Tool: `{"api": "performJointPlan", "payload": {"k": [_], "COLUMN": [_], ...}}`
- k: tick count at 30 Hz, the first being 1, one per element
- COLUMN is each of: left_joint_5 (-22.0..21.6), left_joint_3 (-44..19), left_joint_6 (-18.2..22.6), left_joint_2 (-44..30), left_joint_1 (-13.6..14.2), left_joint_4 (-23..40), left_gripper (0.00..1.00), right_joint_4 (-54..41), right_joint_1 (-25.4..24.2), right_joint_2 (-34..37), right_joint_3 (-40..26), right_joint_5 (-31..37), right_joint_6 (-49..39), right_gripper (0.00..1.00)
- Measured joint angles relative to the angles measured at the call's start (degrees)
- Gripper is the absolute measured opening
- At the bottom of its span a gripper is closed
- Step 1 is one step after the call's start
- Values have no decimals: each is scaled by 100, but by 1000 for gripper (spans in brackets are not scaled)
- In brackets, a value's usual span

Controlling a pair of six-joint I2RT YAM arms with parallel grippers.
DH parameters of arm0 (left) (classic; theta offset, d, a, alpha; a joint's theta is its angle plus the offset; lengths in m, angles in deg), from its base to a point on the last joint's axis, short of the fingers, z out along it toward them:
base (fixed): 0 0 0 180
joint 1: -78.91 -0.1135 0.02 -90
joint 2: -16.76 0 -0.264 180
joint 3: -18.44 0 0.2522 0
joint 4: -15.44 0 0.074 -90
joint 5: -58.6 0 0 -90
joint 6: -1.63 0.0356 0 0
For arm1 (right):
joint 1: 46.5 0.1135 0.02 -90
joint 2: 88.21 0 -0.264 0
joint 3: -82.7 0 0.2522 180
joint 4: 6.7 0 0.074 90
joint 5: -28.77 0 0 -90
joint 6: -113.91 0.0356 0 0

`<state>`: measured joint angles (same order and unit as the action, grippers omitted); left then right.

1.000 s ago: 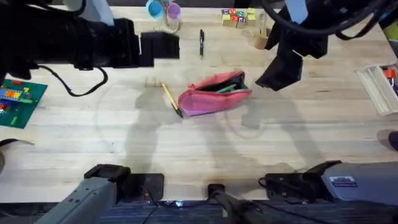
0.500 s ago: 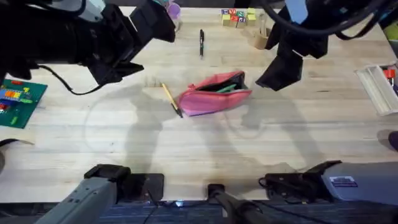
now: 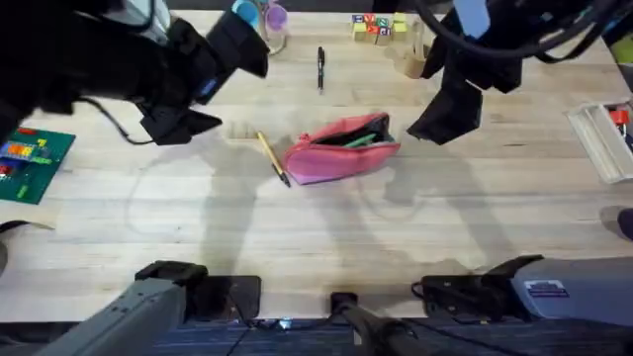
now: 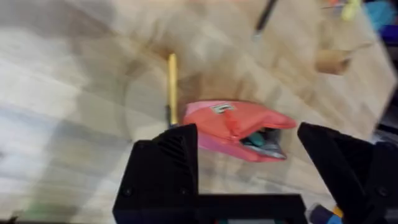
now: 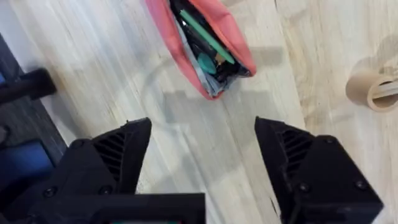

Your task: Unzip the bag, pick up the pens from the table one at a time and place them inside, then zip the bag closed.

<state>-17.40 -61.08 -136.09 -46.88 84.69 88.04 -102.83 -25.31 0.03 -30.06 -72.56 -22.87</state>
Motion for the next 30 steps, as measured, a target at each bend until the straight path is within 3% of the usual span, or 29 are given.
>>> {"api": "performJointPlan", "payload": {"k": [13, 23, 30], "left_joint_5": [-203, -509, -648], "left_joint_3": [0, 0, 0], "left_joint_6": [-11, -12, -32], "left_joint_2": [-1711, -2842, -3404], "left_joint_1": [23, 538, 619], "left_joint_4": [117, -423, -576], "left_gripper": [996, 995, 995], "right_joint_4": [-2, -2, -2], "right_joint_1": [0, 0, 0], "right_joint_2": [-1, -2, -2], "right_joint_3": [0, 0, 0], "right_joint_5": [0, 62, 107], "right_joint_6": [-39, -42, -44], "right_gripper": [996, 996, 995]}}
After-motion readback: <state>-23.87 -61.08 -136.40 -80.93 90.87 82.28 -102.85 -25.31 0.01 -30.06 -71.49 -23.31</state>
